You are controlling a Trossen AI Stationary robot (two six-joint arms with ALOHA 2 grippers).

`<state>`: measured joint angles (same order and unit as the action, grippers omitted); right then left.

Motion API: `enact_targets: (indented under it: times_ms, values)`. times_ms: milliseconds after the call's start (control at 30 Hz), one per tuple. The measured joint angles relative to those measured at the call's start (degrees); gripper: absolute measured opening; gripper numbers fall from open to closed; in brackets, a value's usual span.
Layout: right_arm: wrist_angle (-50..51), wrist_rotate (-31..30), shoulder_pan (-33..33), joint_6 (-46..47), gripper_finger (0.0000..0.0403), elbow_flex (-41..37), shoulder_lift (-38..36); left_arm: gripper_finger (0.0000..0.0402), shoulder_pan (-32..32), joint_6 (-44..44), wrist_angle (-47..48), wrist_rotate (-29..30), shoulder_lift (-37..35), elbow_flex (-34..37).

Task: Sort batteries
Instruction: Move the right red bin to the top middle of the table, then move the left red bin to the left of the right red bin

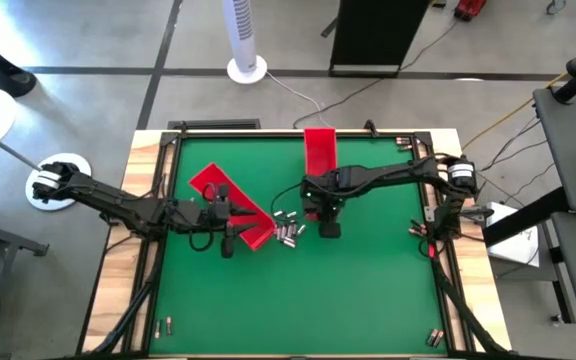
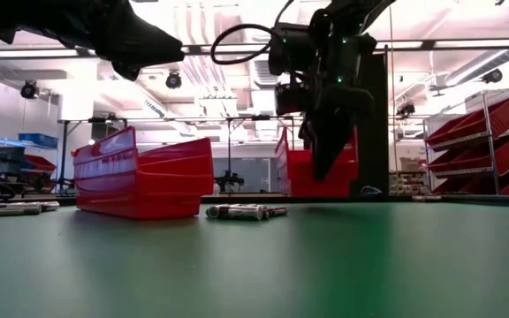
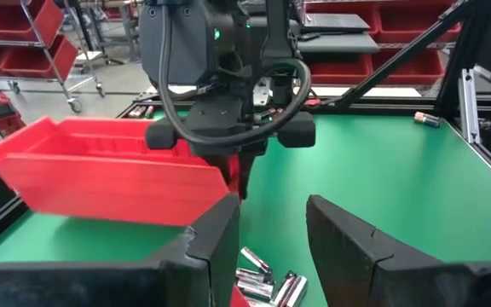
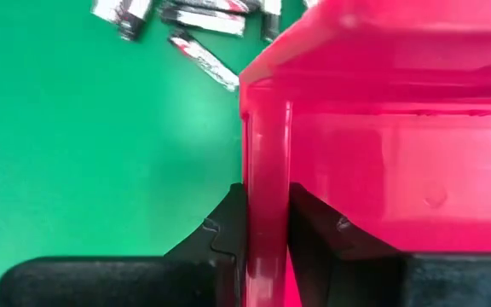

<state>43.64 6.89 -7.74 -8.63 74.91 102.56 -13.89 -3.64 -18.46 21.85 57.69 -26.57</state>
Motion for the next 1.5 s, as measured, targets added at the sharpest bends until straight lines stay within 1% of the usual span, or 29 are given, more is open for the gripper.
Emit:
enact_targets:
  times_ms: [233,367,467,800,933,1100,1200,1300,1367,1433,1500]
  values:
    - [-1.4,-0.3,-1.5,-1.8,0.0054,-0.2,0.0,0.0119,0.0,0.0,0.0,0.0,0.0,0.0]
    - [-2.4,-0.3,-2.5,-1.2,0.0054,-0.3,0.0,0.0119,0.0,-0.1,0.0,0.0,0.0,0.0]
    - [-2.7,1.1,-2.9,-1.4,0.0054,-0.4,0.1,0.0119,0.0,-0.6,0.0,0.0,0.0,0.0]
    - [-3.3,1.0,-4.6,-3.0,0.0055,-0.5,3.5,0.0119,0.0,-0.9,0.0,0.1,0.0,0.0]
    - [-3.9,0.5,-5.0,-3.5,0.0073,-0.5,3.7,0.0119,0.0,-0.5,0.0,0.1,0.0,0.0]
    - [-4.1,0.0,-5.1,-4.6,0.012,-0.5,3.7,0.0119,0.0,-1.8,0.1,1.4,-0.1,0.0]
    - [-1.5,-1.7,-4.7,-4.4,0.0149,0.5,3.0,0.0127,0.0,-4.7,0.9,3.6,-0.5,0.0]
    - [3.9,-3.7,-3.4,-4.1,0.0173,4.3,0.9,0.0137,0.0,-8.5,3.0,8.0,-1.9,0.0]
    - [7.7,-7.1,-1.8,-2.0,0.0184,7.0,-1.1,0.0139,0.0,-11.5,3.6,10.1,-3.0,0.0]
    - [10.0,-11.3,0.2,-0.6,0.019,8.9,-3.4,0.0139,0.1,-16.1,4.7,10.5,-4.5,-0.4]
    - [11.1,-15.6,2.7,0.8,0.0191,9.8,-6.1,0.0136,0.1,-22.2,10.3,10.5,-6.1,-2.4]
